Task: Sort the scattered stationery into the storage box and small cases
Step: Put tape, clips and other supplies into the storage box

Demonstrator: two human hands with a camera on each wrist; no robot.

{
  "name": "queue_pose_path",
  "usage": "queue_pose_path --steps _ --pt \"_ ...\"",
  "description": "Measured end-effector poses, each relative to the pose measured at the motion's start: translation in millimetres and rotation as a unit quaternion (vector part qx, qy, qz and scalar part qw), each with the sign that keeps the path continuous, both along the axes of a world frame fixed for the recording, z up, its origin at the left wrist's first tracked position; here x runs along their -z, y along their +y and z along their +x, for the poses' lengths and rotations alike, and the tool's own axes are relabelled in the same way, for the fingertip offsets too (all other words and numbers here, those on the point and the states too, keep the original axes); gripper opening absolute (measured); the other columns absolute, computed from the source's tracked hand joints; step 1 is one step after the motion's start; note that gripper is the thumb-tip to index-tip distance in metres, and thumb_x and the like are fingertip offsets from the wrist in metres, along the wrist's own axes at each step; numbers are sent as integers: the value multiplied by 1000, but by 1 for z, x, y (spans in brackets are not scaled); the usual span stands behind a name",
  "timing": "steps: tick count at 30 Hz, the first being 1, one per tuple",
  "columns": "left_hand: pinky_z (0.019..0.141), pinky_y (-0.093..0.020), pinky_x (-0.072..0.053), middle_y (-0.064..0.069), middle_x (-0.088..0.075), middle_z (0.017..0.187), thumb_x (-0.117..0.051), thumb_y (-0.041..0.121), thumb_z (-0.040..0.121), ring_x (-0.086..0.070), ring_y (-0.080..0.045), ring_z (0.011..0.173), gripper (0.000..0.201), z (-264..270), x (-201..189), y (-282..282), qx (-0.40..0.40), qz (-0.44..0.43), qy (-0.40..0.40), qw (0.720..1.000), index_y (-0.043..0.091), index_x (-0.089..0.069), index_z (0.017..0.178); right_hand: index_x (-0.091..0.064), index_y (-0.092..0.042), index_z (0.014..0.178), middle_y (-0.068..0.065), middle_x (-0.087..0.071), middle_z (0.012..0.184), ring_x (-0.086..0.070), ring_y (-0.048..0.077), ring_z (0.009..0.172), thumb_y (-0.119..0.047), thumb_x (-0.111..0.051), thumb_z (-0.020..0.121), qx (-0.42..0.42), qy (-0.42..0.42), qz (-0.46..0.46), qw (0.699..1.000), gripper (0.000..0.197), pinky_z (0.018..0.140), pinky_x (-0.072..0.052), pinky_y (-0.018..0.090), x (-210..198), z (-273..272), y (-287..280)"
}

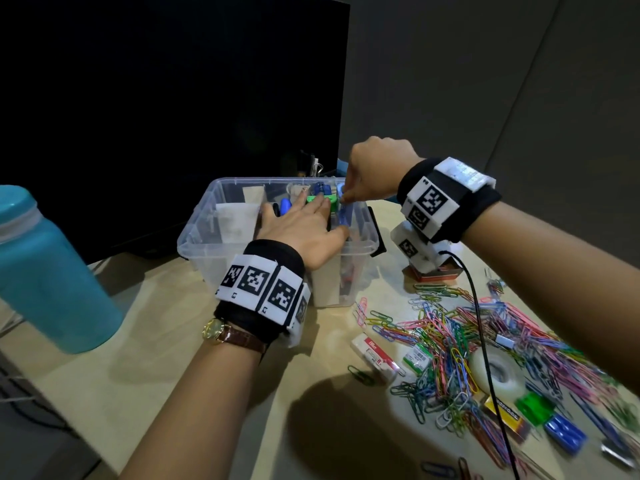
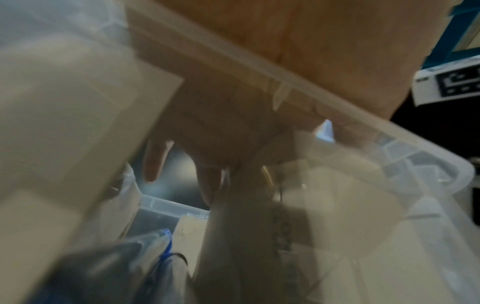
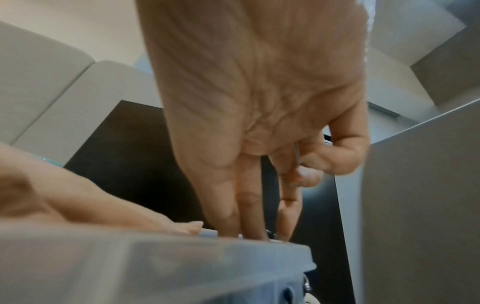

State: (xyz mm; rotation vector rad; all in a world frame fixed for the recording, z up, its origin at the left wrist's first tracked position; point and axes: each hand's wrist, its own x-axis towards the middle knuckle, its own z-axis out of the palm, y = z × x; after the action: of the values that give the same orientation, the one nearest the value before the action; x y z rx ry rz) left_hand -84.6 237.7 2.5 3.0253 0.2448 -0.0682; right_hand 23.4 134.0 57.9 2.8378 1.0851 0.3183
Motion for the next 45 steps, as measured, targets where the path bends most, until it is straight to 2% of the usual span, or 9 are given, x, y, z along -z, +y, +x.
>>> queue_pose_path --steps 5,13,18,20,27,33,35,39,45 --pt "117 -53 3 6 3 163 -20 49 101 9 -10 149 64 1 -1 0 2 7 19 1000 19 -6 156 -70 -17 108 3 -46 120 -44 25 115 -48 -47 97 -14 18 -26 999 40 76 -36 38 18 -2 -8" --pt "117 -54 3 6 4 163 -21 49 100 10 -10 148 65 5 -1 -1 -3 8 33 999 20 -5 156 -67 -11 111 4 -40 128 -40 25 117 -40 -34 102 7 33 -49 998 45 79 -36 39 21 -10 -9" --pt "116 -55 2 7 5 163 -18 54 99 10 -11 148 67 8 -1 0 -4 11 33 999 23 -1 155 -55 -4 128 20 -42 137 -38 10 101 -28 -35 105 -4 163 43 986 39 103 -31 42 29 -15 -13" --pt "116 -54 2 6 5 163 -20 56 98 8 -11 149 70 7 0 0 -8 -2 16 1000 23 1 155 -55 0 129 22 -37 135 -44 21 109 -28 -37 105 -34 144 77 986 40 110 -27 32 31 -21 -29" --pt "116 -55 -16 -8 -31 156 -43 38 98 -16 -23 148 57 -8 7 -13 8 -46 -205 978 15 -32 148 -38 -18 148 16 -34 137 -45 32 120 -32 -45 102 24 145 70 987 49 104 -32 32 26 -55 -108" --pt "87 -42 -38 -11 -59 108 -46 28 90 -48 -30 111 27 -41 -2 -68 155 16 -384 910 10 -63 102 -64 -17 125 5 -66 113 -65 11 79 -33 -66 91 66 267 -53 960 38 71 -56 30 27 -75 -159" --pt "79 -40 -43 -7 -61 95 -49 27 91 -52 -24 95 17 -50 -1 -87 220 -24 -296 929 14 -61 90 -69 -14 112 5 -71 106 -65 6 76 -33 -75 83 81 302 -107 944 35 72 -58 29 36 -78 -167" --pt "73 -28 -40 1 -55 97 -71 34 84 -50 -17 86 31 -50 10 -100 238 55 137 960 16 -59 106 -68 -12 106 6 -72 101 -60 10 73 -31 -85 72 98 321 -150 930 43 48 -48 9 55 -86 -176" --pt "72 -32 -48 2 -52 84 -83 25 71 -49 -20 83 39 -38 44 -97 233 95 161 954 11 -64 101 -63 -12 104 1 -64 98 -53 5 62 -25 -84 74 108 236 -136 956 38 42 -45 17 63 -99 -189"
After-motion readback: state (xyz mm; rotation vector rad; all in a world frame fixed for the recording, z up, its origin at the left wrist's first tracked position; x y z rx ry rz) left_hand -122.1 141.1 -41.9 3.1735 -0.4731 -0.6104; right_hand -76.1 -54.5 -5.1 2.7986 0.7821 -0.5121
